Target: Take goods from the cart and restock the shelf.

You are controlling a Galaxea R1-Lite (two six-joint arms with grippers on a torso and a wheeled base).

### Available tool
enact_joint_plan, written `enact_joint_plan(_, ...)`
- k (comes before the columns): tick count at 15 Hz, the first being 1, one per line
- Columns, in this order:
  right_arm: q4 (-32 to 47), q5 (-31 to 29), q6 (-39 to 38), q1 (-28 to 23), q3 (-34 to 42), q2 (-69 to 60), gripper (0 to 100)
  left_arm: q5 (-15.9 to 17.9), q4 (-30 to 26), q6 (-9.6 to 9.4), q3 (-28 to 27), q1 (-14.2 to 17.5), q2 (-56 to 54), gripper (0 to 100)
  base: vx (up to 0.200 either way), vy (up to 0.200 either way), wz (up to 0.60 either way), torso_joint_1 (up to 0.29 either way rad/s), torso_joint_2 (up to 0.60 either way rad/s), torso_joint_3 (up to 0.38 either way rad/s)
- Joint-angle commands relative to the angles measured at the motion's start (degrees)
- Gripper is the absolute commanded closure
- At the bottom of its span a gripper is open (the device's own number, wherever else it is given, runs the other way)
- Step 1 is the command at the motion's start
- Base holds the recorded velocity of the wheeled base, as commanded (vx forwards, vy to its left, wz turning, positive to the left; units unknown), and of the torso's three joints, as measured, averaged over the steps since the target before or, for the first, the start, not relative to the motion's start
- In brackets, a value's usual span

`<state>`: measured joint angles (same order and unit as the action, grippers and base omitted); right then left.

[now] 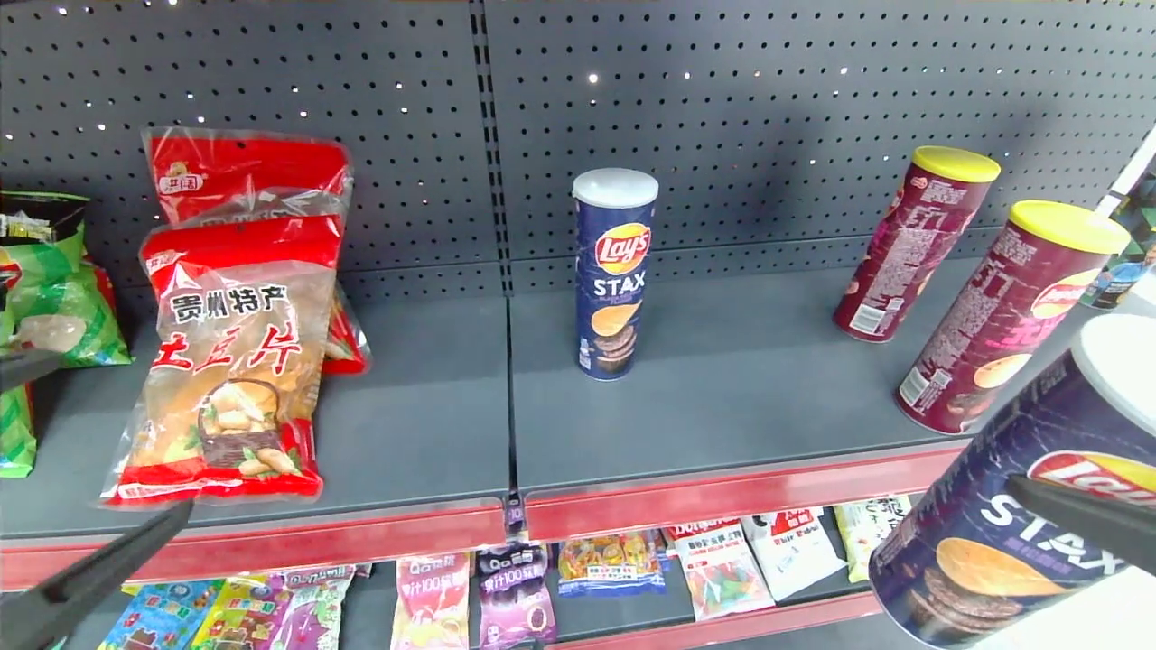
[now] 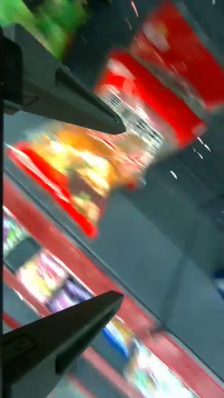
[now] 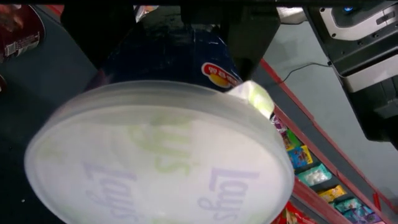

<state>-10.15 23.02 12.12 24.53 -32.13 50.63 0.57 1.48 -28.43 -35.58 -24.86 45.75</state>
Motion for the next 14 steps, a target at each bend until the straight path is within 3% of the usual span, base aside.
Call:
enact_joint_plan(1, 0.0, 0.0, -0.2, 0.1, -0.9, 0.3, 100, 1.4, 7.8, 6.81, -8.1, -4.8, 18.8, 0, 0.000, 0.000, 0.00, 0.000, 0.00, 0.000)
enact_joint_plan(3, 0.0, 0.4, -0.5, 0.2, -2.3, 1.5, 100, 3.8, 9.7, 12.87, -12.2, -9.6, 26.8, 0, 0.000, 0.000, 0.00, 0.000, 0.00, 0.000)
enact_joint_plan(5, 0.0, 1.9, -0.5, 0.2, -3.7, 2.5, 100, 6.6, 9.7, 16.91, -16.3, -11.7, 32.3, 0, 0.000, 0.000, 0.00, 0.000, 0.00, 0.000)
enact_joint_plan(8, 0.0, 3.8, -0.7, 0.2, -5.0, 3.2, 100, 10.0, 9.5, 17.35, -22.2, -12.1, 40.6, 0, 0.000, 0.000, 0.00, 0.000, 0.00, 0.000)
enact_joint_plan(10, 0.0, 4.1, -1.5, 0.2, -5.7, 3.5, 100, 10.1, 9.6, 17.88, -24.8, -11.7, 43.8, 0, 0.000, 0.000, 0.00, 0.000, 0.00, 0.000)
enact_joint_plan(12, 0.0, 4.1, -1.7, 0.2, -5.9, 4.0, 100, 10.0, 9.7, 20.61, -27.4, -10.8, 46.6, 0, 0.000, 0.000, 0.00, 0.000, 0.00, 0.000)
enact_joint_plan(14, 0.0, 4.1, -1.7, 0.2, -5.7, 4.0, 100, 9.9, 9.9, 20.61, -29.2, -9.2, 48.7, 0, 0.000, 0.000, 0.00, 0.000, 0.00, 0.000)
